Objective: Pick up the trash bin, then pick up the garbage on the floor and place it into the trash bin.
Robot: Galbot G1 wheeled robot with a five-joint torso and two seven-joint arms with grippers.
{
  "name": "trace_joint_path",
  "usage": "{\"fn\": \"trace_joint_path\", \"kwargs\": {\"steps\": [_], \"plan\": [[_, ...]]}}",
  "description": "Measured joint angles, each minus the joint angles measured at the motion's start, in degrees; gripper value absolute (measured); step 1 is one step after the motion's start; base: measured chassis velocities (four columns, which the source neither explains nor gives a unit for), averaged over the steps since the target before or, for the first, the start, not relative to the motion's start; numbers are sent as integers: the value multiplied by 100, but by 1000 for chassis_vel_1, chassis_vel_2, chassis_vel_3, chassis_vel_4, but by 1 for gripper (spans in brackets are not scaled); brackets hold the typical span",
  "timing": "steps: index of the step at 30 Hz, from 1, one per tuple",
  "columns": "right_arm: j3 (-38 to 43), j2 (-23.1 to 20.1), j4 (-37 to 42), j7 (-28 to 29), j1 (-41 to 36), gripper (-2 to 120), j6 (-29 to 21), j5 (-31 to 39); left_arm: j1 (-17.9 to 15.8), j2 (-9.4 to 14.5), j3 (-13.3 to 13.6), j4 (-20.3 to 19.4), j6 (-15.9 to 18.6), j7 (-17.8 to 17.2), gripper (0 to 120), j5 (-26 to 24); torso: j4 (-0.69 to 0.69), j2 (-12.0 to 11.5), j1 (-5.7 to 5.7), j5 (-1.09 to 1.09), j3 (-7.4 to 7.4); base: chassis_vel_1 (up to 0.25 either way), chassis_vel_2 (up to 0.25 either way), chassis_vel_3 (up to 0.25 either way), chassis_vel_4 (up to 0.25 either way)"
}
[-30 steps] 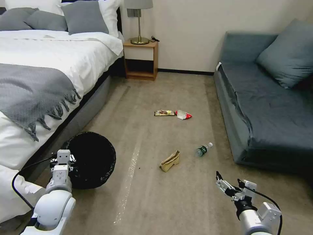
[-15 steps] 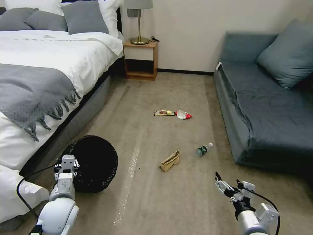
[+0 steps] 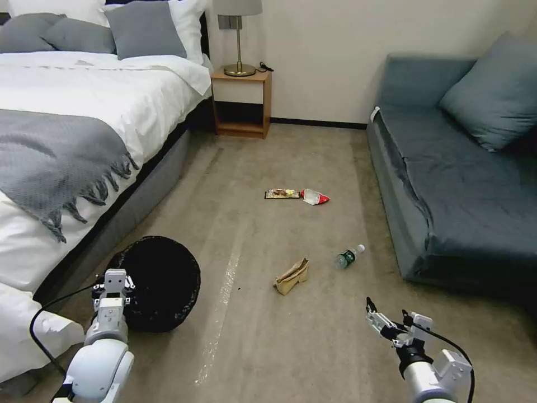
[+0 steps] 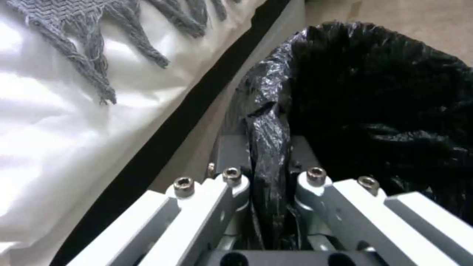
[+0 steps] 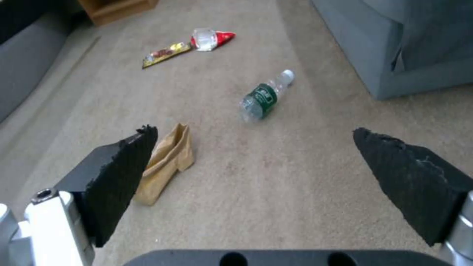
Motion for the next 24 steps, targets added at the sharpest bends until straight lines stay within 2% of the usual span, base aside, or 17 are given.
{"fn": "trace_joint_path", "kwargs": {"steps": [13, 24], "plan": [[118, -102, -10, -13, -5, 100, 59, 90, -71, -155, 81, -14, 37, 0, 7, 65, 0, 0, 0, 0, 0, 0, 0, 0, 0], [119, -76, 1, -26, -20, 100, 106, 90, -50, -145, 36, -57, 38, 0, 7, 58, 0, 0, 0, 0, 0, 0, 0, 0, 0]]}}
